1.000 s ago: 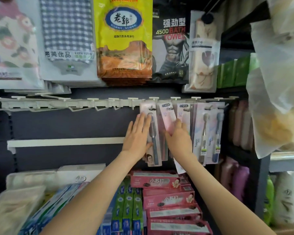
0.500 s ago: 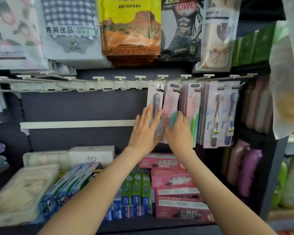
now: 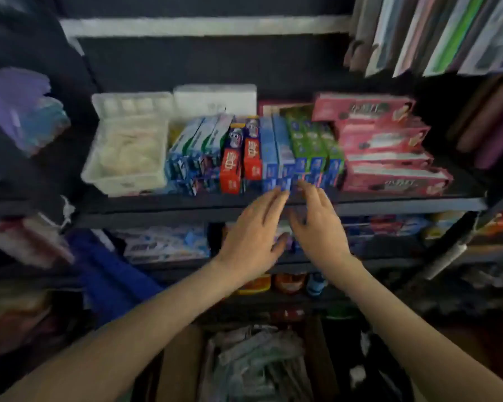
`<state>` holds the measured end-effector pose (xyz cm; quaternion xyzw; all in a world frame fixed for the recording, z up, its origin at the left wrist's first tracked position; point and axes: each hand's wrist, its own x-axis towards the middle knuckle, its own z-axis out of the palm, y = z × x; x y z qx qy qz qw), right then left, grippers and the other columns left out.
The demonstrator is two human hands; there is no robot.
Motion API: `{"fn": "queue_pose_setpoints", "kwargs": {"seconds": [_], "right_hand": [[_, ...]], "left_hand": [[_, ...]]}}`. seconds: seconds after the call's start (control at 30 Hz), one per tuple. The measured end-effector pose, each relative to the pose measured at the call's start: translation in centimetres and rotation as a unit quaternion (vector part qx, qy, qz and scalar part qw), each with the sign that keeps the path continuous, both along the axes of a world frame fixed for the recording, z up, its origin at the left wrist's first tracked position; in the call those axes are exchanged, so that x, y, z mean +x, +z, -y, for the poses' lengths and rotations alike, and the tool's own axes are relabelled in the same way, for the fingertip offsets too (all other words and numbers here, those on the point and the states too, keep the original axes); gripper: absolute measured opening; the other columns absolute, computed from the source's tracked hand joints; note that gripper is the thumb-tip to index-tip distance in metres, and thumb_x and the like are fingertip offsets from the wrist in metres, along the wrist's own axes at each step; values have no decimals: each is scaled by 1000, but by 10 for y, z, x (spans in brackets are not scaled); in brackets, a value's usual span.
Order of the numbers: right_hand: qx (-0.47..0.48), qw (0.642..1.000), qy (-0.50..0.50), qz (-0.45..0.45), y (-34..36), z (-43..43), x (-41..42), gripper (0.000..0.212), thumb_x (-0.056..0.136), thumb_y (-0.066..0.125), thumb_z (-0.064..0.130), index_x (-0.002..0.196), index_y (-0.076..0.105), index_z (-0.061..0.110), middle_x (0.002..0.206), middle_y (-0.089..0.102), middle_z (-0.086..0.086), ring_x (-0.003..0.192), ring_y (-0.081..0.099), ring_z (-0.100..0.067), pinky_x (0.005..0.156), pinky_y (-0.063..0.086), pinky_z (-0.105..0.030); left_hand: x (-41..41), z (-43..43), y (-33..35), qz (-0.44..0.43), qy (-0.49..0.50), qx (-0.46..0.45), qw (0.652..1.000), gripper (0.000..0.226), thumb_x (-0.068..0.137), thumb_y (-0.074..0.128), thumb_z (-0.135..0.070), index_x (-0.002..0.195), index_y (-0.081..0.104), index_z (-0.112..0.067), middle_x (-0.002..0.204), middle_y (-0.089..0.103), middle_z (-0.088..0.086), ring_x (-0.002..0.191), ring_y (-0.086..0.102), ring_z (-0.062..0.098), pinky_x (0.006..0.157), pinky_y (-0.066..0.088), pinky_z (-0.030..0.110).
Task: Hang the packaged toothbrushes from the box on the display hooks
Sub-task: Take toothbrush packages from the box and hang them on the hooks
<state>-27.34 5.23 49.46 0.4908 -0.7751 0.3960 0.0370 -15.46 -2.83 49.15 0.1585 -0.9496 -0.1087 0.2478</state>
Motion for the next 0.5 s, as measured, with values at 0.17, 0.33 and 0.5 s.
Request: {"fn": "queue_pose_setpoints", "kwargs": {"seconds": [0.17,0.33,0.5], "right_hand": [[150,987,28,60,-142,-14,73,47,92,60,15,136,45,6,123,53,-12,109,56,-32,75,46,-32],[357,924,42,135,-287,-42,109,52,98,50,27,145,33,13,140,43,-9,126,46,-27,90,46,-33],[473,861,100,159,-422,-46,128,62,98,47,41,150,24,17,151,32,-5,139,31,-23,107,36,-33]], "left_hand": [[106,-2,-139,148,14,29,988,59,83,67,-31,134,52,-4,132,58,10,119,57,22,98,45,29],[182,-7,-267,322,65,202,923,61,102,40,-33,153,15,-13,157,23,5,143,25,21,116,20,29],[206,-7,-386,405,102,218,882,62,102,35,-35,154,7,-16,157,18,2,142,22,18,114,20,28]]}}
